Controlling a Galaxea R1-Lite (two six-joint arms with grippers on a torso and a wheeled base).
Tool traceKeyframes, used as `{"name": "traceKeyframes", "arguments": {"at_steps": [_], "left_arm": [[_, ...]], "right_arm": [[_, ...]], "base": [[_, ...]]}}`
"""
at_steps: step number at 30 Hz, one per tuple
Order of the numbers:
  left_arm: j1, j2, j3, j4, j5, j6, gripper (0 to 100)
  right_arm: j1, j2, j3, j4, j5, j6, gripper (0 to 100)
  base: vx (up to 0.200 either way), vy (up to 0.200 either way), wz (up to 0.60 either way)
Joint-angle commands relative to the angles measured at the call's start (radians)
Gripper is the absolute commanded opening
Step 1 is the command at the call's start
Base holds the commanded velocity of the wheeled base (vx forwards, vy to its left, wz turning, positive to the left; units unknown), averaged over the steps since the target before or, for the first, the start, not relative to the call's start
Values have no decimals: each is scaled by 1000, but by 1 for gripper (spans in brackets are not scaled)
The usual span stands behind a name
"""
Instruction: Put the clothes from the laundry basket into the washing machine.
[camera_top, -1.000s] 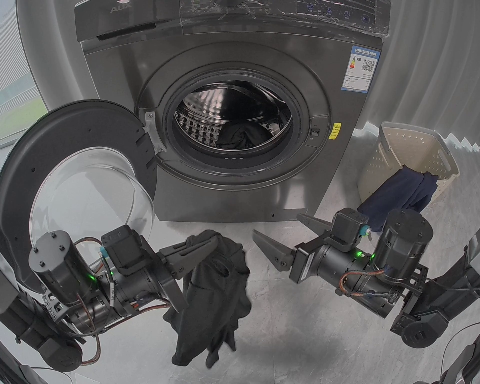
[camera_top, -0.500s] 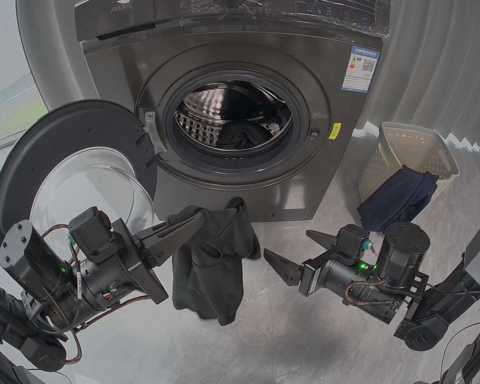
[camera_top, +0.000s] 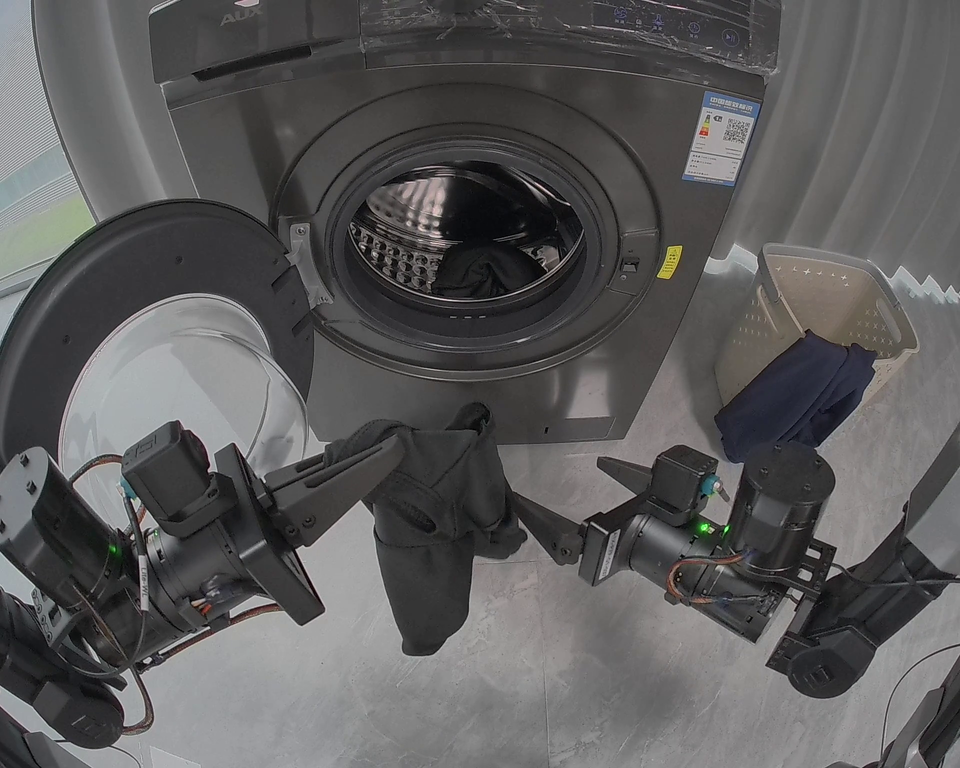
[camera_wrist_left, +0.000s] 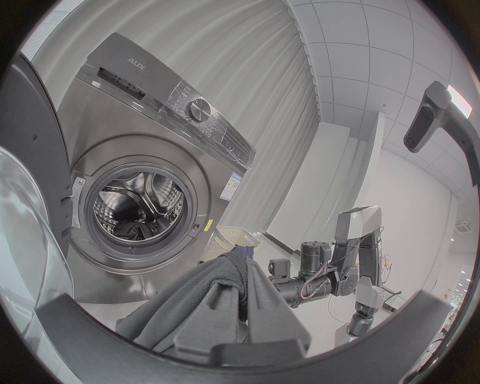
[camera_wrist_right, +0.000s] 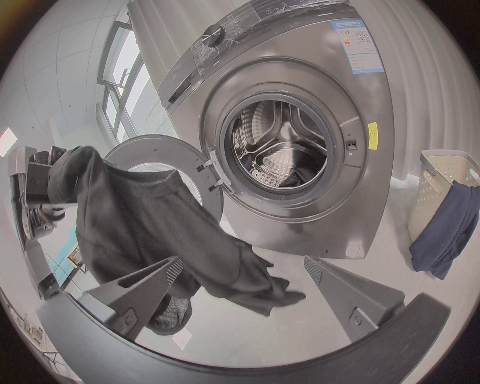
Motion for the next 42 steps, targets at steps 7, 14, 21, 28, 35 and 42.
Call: {"name": "traceKeyframes", "arguments": {"at_steps": [7, 14, 21, 28, 35, 42], "left_arm": [[12, -6, 20, -1, -75, 0, 0], [12, -8, 22, -2, -76, 3, 0], [14, -8, 23, -1, -76, 4, 0], [12, -8, 23, -1, -76, 6, 0], [14, -8, 23, -1, -76, 6, 0], [26, -6, 22, -1, -76, 6, 0]], "right_arm": [[17, 61, -64, -12, 3, 1, 100], [34, 79, -64, -24, 23, 3, 100], [53, 84, -38, -54, 56, 8, 100], [53, 87, -9, -81, 93, 4, 100], [54, 131, -50, -83, 98, 1, 100], [60, 123, -9, -95, 127, 3, 100]], "base": [[0, 0, 0], [0, 0, 0], [0, 0, 0], [0, 0, 0], [0, 0, 0], [0, 0, 0]]}}
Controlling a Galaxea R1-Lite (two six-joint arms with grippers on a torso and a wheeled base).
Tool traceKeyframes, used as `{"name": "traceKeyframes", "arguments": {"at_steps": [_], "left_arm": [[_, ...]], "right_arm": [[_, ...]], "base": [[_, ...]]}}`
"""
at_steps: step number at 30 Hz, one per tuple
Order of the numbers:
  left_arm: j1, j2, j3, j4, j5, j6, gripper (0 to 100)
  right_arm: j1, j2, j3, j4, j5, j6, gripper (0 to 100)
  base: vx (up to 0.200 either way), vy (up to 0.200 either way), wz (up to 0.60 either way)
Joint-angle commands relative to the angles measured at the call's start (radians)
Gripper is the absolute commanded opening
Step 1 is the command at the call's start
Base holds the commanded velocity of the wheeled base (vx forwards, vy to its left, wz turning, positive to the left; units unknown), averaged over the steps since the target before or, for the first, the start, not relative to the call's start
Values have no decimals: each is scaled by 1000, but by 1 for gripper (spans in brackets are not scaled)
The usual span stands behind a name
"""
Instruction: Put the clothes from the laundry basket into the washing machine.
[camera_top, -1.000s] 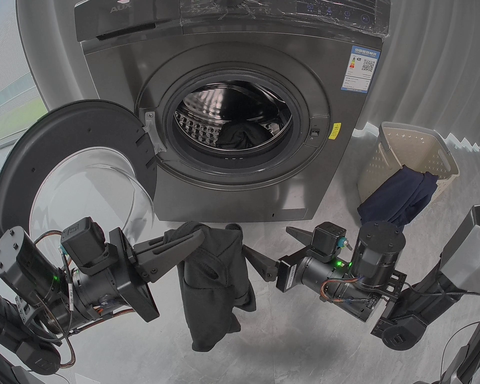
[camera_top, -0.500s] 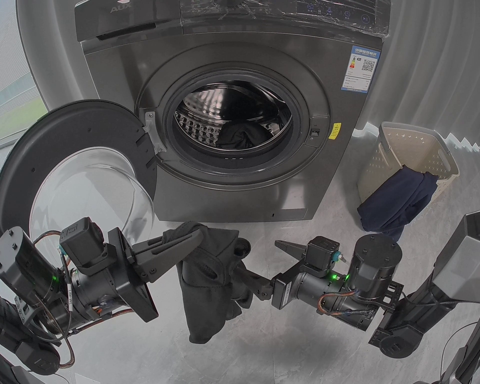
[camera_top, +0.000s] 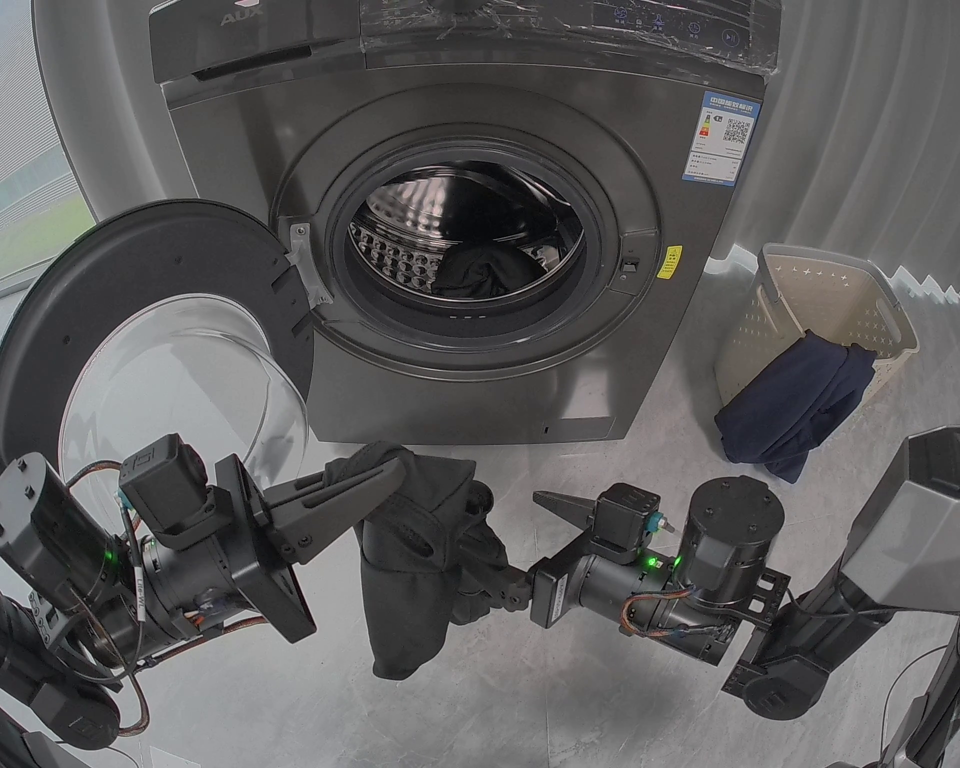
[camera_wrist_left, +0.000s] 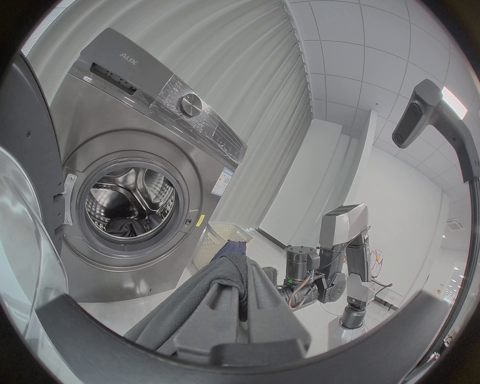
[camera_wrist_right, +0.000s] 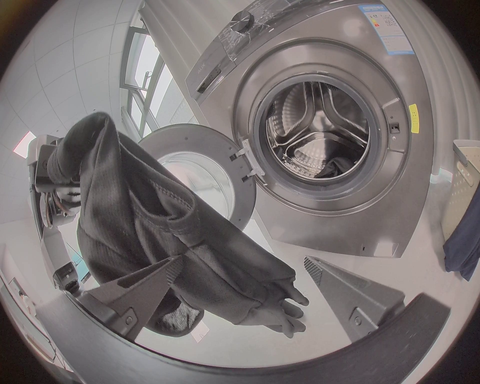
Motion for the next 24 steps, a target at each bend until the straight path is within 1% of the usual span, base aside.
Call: {"name": "traceKeyframes", "arguments": {"at_steps": [1, 7, 12, 13, 14, 16, 22, 24], "left_arm": [[16, 1, -2, -1, 0, -1, 0], [18, 1, -3, -1, 0, -1, 0], [18, 0, -2, -1, -2, 0, 0], [18, 0, 0, -1, -2, 0, 0], [18, 0, 0, -1, 0, 0, 0], [18, -3, 0, -1, 0, 0, 0], [18, -3, 0, -1, -2, 0, 0], [18, -3, 0, -1, -2, 0, 0]], "right_arm": [[-2, -16, 38, 0, 1, 0, 100], [-23, -91, 109, 4, 6, -1, 100], [-11, -101, 140, 0, 13, -1, 100], [-11, -101, 138, 0, 13, -1, 100], [-8, -95, 132, 0, 29, -1, 100], [-6, -84, 120, -2, 36, -1, 100], [-3, 8, 43, -3, 36, -1, 100], [9, 24, 22, -6, 36, -1, 100]], "base": [[0, 0, 0], [0, 0, 0], [0, 0, 0], [0, 0, 0], [0, 0, 0], [0, 0, 0], [0, 0, 0], [0, 0, 0]]}}
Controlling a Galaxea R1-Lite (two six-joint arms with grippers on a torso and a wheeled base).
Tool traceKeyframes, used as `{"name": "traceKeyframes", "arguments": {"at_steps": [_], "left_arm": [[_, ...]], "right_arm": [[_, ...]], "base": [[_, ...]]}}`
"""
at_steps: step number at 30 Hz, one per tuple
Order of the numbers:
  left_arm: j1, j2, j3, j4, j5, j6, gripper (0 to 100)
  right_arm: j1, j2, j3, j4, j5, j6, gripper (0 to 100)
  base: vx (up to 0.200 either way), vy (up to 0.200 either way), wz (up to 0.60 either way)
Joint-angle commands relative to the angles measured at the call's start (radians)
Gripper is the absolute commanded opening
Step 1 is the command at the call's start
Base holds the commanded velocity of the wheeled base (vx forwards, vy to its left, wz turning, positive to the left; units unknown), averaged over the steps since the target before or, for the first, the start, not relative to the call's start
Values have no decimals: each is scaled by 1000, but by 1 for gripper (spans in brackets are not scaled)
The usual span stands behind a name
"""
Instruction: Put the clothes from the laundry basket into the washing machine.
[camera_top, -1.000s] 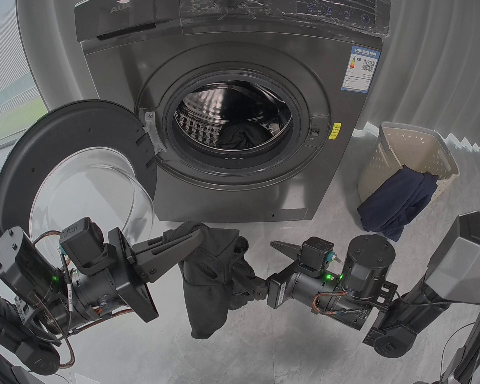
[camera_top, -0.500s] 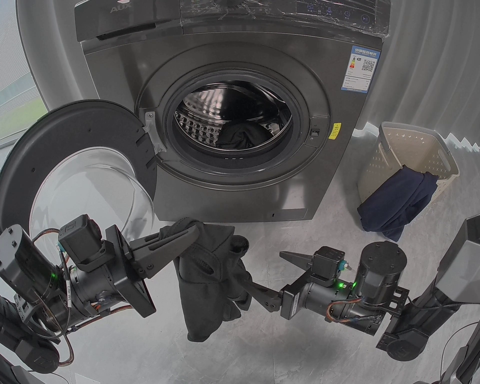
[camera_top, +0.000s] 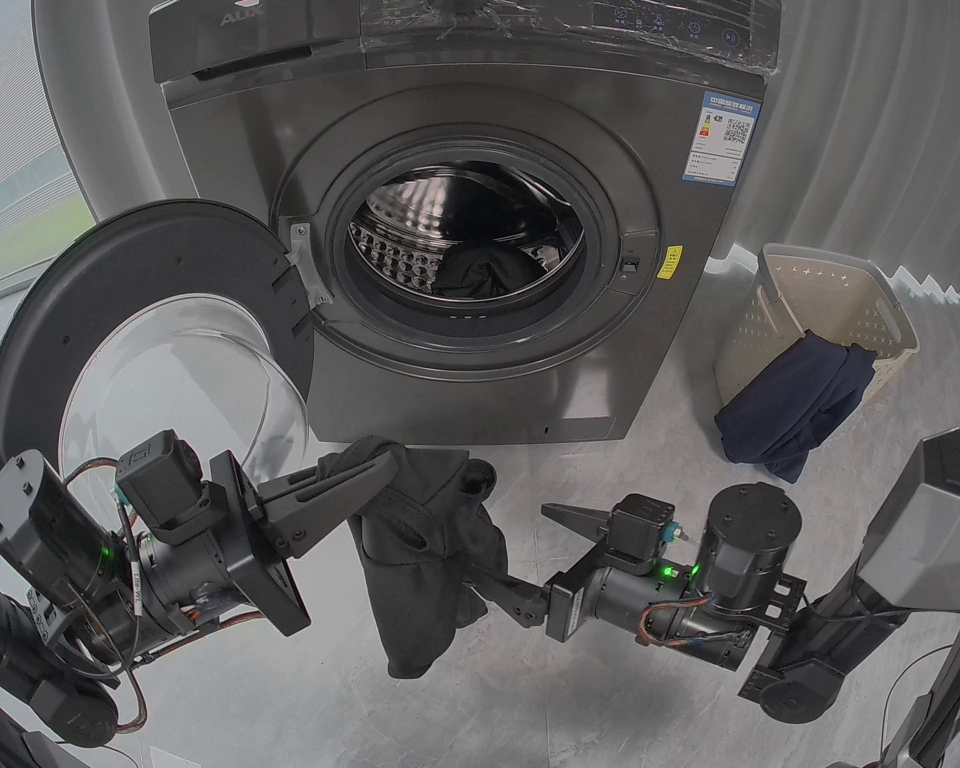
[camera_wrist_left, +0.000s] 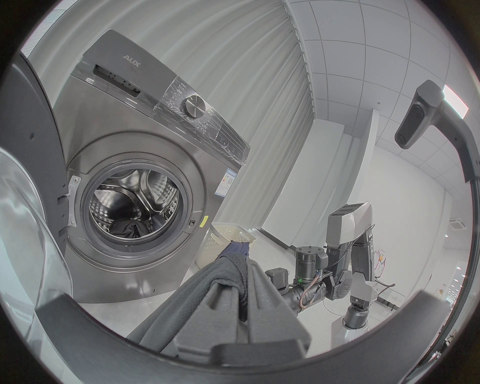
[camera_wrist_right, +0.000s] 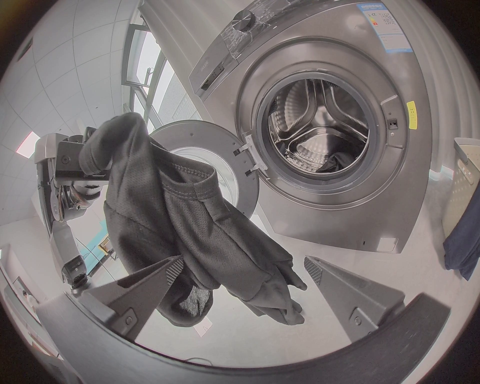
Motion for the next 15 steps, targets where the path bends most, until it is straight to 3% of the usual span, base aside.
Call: {"name": "traceKeyframes", "arguments": {"at_steps": [1, 13, 14, 15], "left_arm": [[0, -1, -1, -1, 0, -1, 0], [0, -1, 1, -1, 0, -1, 0], [0, -1, 1, -1, 0, -1, 0], [0, -1, 1, -1, 0, -1, 0]], "right_arm": [[17, 66, -54, -10, 1, -2, 100], [-12, 157, -182, -22, 2, -2, 100], [-9, 157, -185, -28, 2, -2, 0], [-6, 157, -186, -37, 2, 0, 0]], "base": [[0, 0, 0], [0, 0, 0], [0, 0, 0], [0, 0, 0]]}}
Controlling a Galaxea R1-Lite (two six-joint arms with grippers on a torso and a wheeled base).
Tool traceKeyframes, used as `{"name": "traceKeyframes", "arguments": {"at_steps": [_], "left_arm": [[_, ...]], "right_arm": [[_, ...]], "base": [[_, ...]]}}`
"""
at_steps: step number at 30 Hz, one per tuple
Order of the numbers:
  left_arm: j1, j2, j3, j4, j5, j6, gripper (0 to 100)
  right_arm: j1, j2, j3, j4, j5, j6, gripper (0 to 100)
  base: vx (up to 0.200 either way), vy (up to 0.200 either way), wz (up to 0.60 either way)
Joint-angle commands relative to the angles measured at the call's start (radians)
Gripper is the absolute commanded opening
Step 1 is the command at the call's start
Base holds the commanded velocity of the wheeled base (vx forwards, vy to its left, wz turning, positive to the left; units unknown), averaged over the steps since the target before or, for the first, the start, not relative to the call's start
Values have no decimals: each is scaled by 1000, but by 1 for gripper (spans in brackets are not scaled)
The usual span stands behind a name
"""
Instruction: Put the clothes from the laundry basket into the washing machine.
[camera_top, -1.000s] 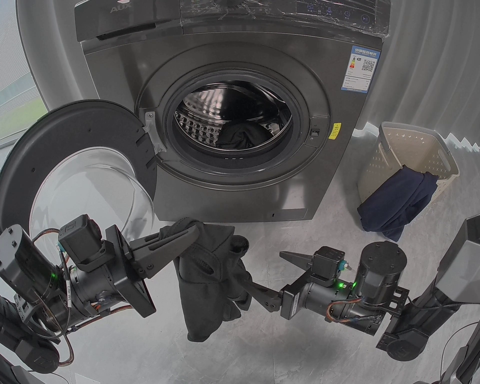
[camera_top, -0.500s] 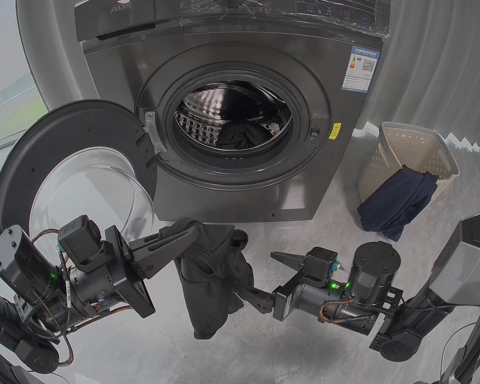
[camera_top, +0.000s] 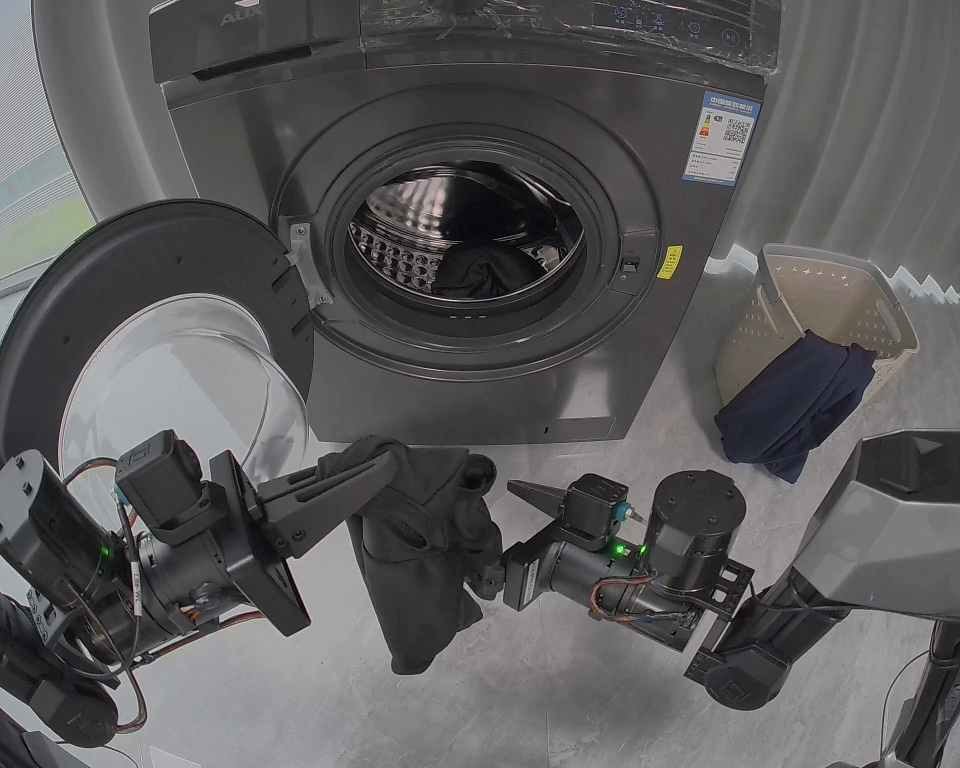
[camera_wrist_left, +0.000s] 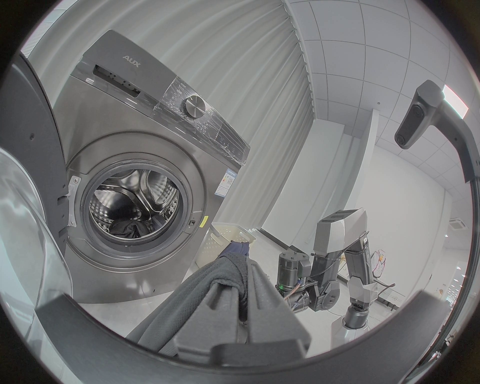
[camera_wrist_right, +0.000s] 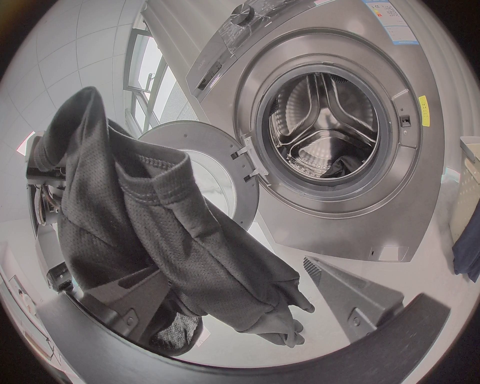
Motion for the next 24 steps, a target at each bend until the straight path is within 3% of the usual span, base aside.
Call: {"name": "traceKeyframes", "arguments": {"at_steps": [1, 8, 16, 24], "left_arm": [[0, 0, 1, -1, 0, -1, 0], [0, 3, 1, -1, 0, -1, 0], [26, 14, -1, 1, 3, -8, 0], [14, 46, -27, 1, 8, -8, 0]], "right_arm": [[3, 25, -19, -18, 1, 1, 0], [-4, -24, 0, -20, 1, 3, 0], [-69, -200, 82, -4, -1, -2, 0], [-66, -288, 138, -4, -4, -2, 0]], "base": [[0, 0, 0], [0, 0, 0], [0, 0, 0], [0, 0, 0]]}}
